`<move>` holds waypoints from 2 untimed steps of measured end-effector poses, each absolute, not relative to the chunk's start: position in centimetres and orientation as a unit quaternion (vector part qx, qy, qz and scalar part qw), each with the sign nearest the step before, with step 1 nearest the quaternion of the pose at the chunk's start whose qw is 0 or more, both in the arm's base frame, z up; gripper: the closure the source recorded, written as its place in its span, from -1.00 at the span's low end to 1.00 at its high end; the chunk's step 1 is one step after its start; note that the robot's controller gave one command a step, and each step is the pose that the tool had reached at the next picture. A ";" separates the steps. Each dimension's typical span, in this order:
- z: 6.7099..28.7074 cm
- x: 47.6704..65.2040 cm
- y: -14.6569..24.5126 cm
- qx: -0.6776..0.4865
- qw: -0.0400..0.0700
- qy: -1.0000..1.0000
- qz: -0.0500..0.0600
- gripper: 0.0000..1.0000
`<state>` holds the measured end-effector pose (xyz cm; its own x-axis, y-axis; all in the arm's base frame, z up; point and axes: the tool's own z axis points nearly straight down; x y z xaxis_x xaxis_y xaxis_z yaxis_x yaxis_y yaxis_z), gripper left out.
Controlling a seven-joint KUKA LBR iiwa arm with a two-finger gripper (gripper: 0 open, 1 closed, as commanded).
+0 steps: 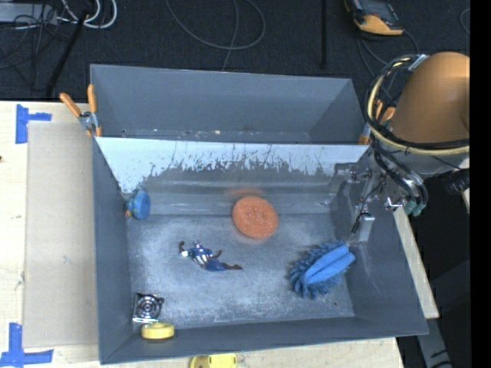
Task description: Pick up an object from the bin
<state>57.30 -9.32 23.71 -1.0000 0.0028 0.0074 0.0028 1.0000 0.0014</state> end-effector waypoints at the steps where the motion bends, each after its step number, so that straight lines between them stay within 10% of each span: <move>1: 24.2 57.4 -9.3 0.000 0.000 -1.000 0.000 -1.00; 2: 21.0 55.8 -9.0 -0.003 -0.005 -1.000 0.001 -1.00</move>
Offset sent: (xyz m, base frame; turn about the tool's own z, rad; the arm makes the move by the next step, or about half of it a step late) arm -0.0658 0.0077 -0.1241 0.0310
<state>55.77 -9.04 20.96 -0.9999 0.0057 -0.0097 0.0057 1.0000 -0.0015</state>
